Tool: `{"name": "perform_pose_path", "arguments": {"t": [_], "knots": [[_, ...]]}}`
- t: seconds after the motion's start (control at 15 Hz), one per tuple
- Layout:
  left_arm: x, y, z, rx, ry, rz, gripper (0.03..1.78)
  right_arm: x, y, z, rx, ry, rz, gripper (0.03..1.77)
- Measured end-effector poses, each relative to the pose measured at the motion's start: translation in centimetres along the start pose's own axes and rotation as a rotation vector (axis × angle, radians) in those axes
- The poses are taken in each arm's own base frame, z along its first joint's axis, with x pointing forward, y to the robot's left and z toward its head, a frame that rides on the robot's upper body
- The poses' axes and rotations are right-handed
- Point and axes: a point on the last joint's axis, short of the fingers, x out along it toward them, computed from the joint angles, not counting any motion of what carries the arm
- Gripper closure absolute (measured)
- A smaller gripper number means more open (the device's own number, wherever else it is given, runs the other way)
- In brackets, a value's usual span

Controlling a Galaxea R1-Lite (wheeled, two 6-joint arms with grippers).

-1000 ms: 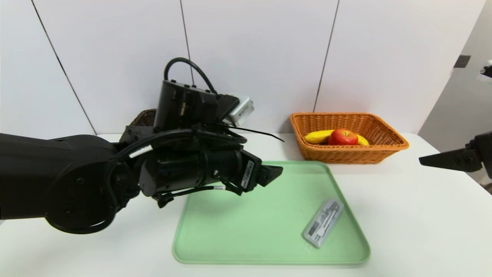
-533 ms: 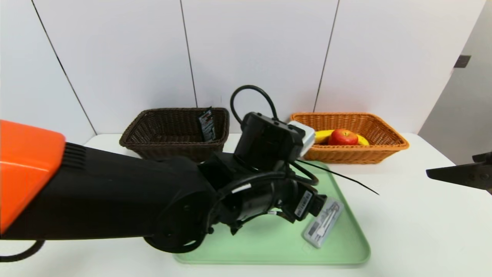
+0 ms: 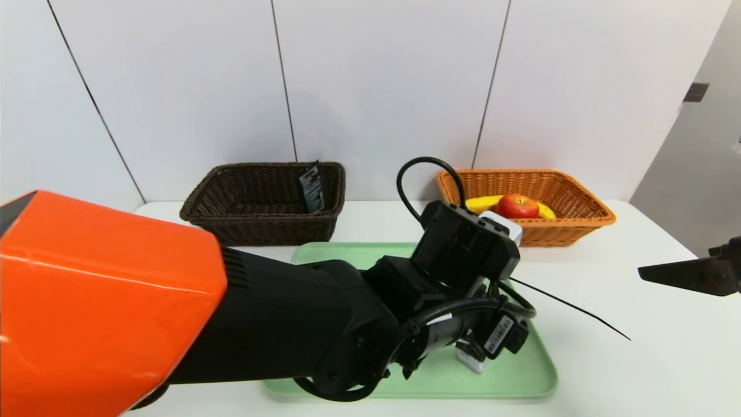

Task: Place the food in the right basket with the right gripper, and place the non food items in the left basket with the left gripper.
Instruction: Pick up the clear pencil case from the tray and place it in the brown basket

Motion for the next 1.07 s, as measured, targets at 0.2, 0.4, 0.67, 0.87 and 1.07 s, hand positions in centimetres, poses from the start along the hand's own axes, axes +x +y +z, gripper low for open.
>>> {"name": "perform_pose_path", "arguments": {"t": [0.2,0.4,0.67,0.87,1.07], "knots": [[0.9,-0.6,-0.4,0.009,0.010,0.005,0.12,0.2,0.0,-0.1,0.000,0.011,0.000,0.10],[1.7,-0.9,-1.0,0.015,0.027,0.006,0.12,0.4,0.0,-0.2,0.000,0.018,0.001,0.10],[2.9,-1.5,-2.2,0.025,0.059,-0.001,0.12,0.5,0.0,-0.3,-0.001,0.022,0.000,0.10],[3.5,-1.7,-2.9,0.030,0.079,-0.003,0.12,0.6,0.0,-0.4,-0.001,0.028,0.001,0.10],[4.0,-1.8,-3.4,0.033,0.096,-0.002,0.12,0.6,0.0,-0.4,-0.002,0.030,0.001,0.10]]}}
